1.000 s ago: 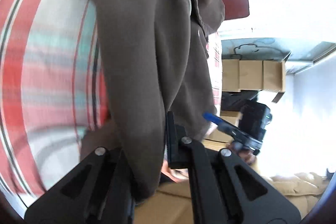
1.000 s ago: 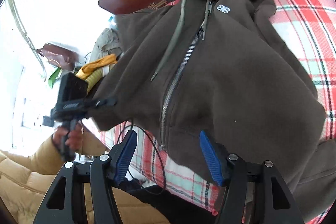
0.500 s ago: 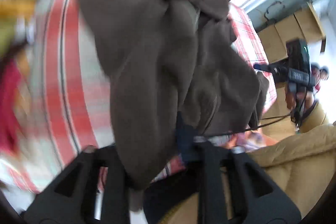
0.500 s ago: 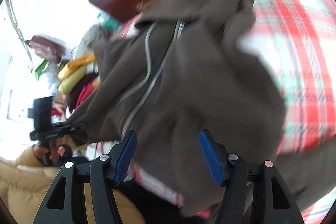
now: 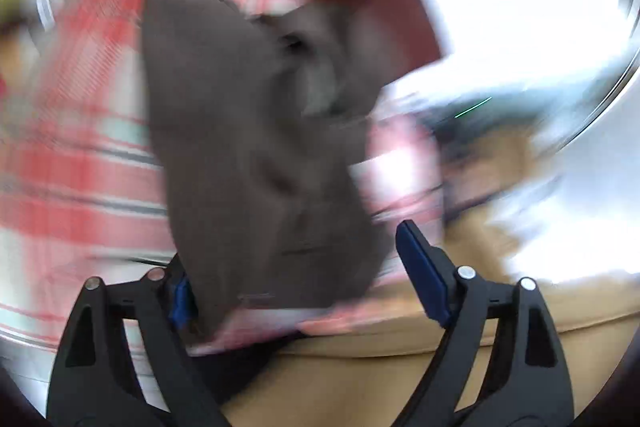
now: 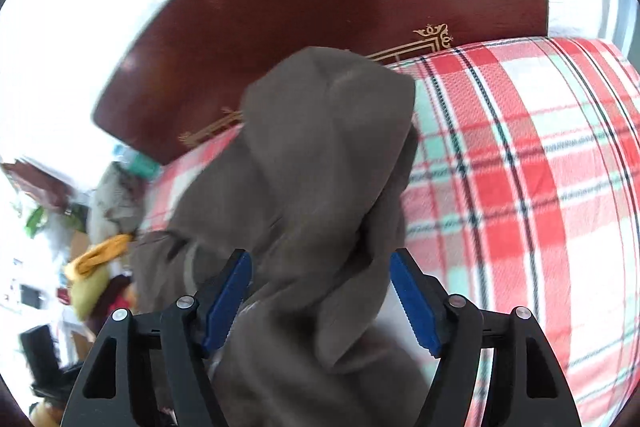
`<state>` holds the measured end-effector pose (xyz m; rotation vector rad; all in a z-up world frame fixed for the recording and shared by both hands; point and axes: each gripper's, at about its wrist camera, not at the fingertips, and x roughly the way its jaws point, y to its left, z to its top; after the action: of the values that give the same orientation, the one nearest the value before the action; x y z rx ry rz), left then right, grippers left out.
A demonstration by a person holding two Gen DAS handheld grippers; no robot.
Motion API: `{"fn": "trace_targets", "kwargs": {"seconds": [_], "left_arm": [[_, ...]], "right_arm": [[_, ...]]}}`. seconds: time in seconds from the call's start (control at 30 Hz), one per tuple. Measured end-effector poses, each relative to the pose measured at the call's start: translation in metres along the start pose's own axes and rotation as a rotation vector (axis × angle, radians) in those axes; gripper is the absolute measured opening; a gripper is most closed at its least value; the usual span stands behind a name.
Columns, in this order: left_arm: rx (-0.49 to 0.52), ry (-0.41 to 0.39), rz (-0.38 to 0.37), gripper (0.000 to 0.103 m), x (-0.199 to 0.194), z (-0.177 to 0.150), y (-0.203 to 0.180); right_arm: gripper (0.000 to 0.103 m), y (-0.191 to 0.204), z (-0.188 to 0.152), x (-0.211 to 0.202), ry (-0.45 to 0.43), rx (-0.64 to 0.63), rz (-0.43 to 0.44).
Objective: Fold clothes
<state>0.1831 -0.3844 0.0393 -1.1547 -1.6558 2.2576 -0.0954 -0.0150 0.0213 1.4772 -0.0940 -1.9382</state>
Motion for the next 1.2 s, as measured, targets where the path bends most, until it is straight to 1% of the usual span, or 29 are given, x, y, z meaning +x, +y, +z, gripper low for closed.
{"fn": "trace_targets", "kwargs": {"seconds": [0.03, 0.1, 0.17, 0.2, 0.23, 0.27, 0.3, 0.33, 0.37, 0.4, 0.53, 0.6, 0.63, 0.67, 0.77, 0.83, 0.87, 0.93, 0.97, 1.0, 1.03, 1.07, 1.1, 1.17, 1.2], "left_arm": [[-0.026, -0.069, 0.012, 0.091, -0.010, 0.002, 0.000], [0.027, -0.136, 0.090, 0.091, -0.018, 0.006, -0.017], [0.077, -0.209, 0.124, 0.093, -0.020, 0.011, -0.039], [0.095, -0.257, 0.156, 0.095, -0.025, 0.012, -0.043], [0.112, -0.306, 0.191, 0.103, -0.030, 0.013, -0.047], [0.193, -0.315, 0.347, 0.103, -0.024, 0.015, -0.056], [0.298, -0.275, 0.497, 0.102, -0.010, 0.016, -0.066], [0.339, -0.255, 0.513, 0.102, -0.004, 0.018, -0.072], [0.366, -0.241, 0.503, 0.102, 0.001, 0.020, -0.077], [0.339, -0.252, 0.449, 0.102, 0.001, 0.025, -0.078], [0.355, -0.198, 0.355, 0.102, 0.037, 0.045, -0.089], [0.378, -0.114, 0.282, 0.102, 0.078, 0.059, -0.090], [0.382, -0.071, 0.258, 0.102, 0.099, 0.066, -0.088], [0.377, -0.031, 0.243, 0.102, 0.125, 0.077, -0.086], [0.332, 0.083, 0.135, 0.102, 0.195, 0.110, -0.080], [0.306, 0.133, 0.106, 0.102, 0.236, 0.132, -0.079], [0.316, 0.139, 0.126, 0.102, 0.253, 0.141, -0.081], [0.372, 0.164, 0.163, 0.102, 0.286, 0.162, -0.086], [0.353, 0.153, 0.199, 0.102, 0.299, 0.179, -0.083], [0.322, 0.128, 0.240, 0.102, 0.306, 0.200, -0.079], [0.311, 0.092, 0.271, 0.101, 0.307, 0.215, -0.077], [0.315, 0.035, 0.309, 0.100, 0.302, 0.235, -0.079], [0.305, -0.019, 0.316, 0.100, 0.291, 0.251, -0.081], [0.278, -0.123, 0.314, 0.100, 0.267, 0.280, -0.085], [0.274, -0.157, 0.315, 0.100, 0.255, 0.286, -0.088]], "right_arm": [[0.073, -0.002, 0.006, 0.005, 0.007, -0.003, 0.010], [0.073, -0.005, 0.017, 0.015, 0.017, -0.003, 0.034], [0.074, -0.007, 0.027, 0.024, 0.018, 0.009, 0.069], [0.073, -0.008, 0.031, 0.028, 0.021, 0.012, 0.087], [0.069, -0.008, 0.035, 0.032, 0.025, 0.010, 0.108], [0.051, -0.008, 0.038, 0.034, 0.027, 0.005, 0.130], [0.026, -0.006, 0.042, 0.036, 0.028, -0.008, 0.153], [0.014, -0.005, 0.045, 0.035, 0.025, -0.019, 0.171], [0.010, -0.005, 0.048, 0.033, 0.020, -0.021, 0.190], [0.010, -0.004, 0.052, 0.030, 0.014, -0.021, 0.212], [0.009, -0.002, 0.070, 0.014, -0.010, -0.004, 0.310], [0.009, 0.001, 0.081, 0.006, -0.025, 0.012, 0.365], [0.009, 0.003, 0.087, 0.002, -0.032, 0.020, 0.387], [0.009, 0.006, 0.094, -0.002, -0.042, 0.027, 0.412], [0.009, 0.018, 0.121, -0.012, -0.074, 0.032, 0.462], [0.009, 0.026, 0.140, -0.016, -0.105, 0.035, 0.478], [0.009, 0.030, 0.150, -0.017, -0.117, 0.041, 0.490], [0.010, 0.035, 0.163, -0.014, -0.126, 0.045, 0.503], [0.013, 0.037, 0.169, -0.013, -0.129, 0.046, 0.507], [0.020, 0.040, 0.172, -0.011, -0.117, 0.035, 0.493], [0.029, 0.040, 0.171, -0.012, -0.109, 0.012, 0.449], [0.050, 0.039, 0.167, -0.015, -0.109, -0.015, 0.395], [0.057, 0.036, 0.159, -0.022, -0.117, -0.048, 0.357], [0.061, 0.022, 0.130, -0.038, -0.124, -0.121, 0.293], [0.064, 0.012, 0.111, -0.045, -0.110, -0.154, 0.254]]}}
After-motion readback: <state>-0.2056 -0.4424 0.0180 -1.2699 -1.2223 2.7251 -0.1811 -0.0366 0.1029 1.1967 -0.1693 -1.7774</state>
